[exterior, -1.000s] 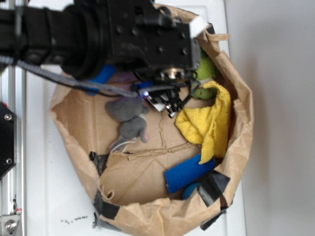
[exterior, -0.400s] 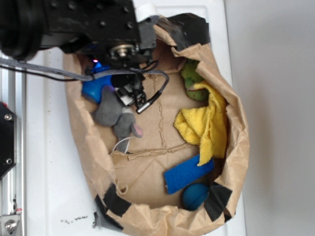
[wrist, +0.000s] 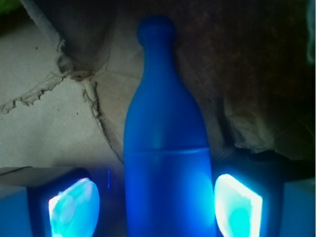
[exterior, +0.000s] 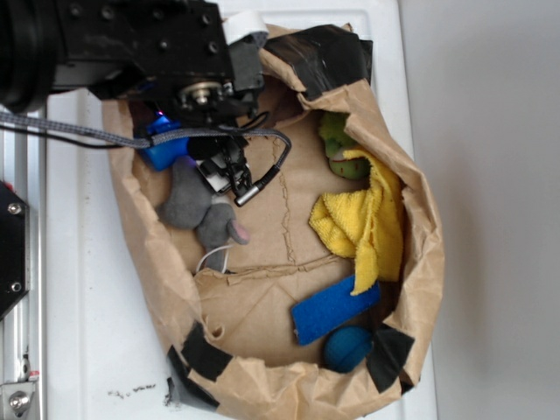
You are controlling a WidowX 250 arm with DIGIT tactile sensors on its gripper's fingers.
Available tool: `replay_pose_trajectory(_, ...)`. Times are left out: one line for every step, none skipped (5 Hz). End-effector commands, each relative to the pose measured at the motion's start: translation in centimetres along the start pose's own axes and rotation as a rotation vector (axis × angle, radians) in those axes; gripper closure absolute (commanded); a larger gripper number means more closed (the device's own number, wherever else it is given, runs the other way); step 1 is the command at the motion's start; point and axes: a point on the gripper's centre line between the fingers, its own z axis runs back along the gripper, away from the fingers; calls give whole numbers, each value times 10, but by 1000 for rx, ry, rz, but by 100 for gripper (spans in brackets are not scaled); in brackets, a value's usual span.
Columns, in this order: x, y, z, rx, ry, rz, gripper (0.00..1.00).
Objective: Grab the blue bottle.
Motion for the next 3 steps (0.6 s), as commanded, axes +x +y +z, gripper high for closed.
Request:
replay_pose_trajectory(5,19,-6,-15,4,56,0)
replay_pose_trajectory(7,11,-16,-31,-8,30,0)
replay_pose_trajectory(8,8,-16,-55,-13,37,100)
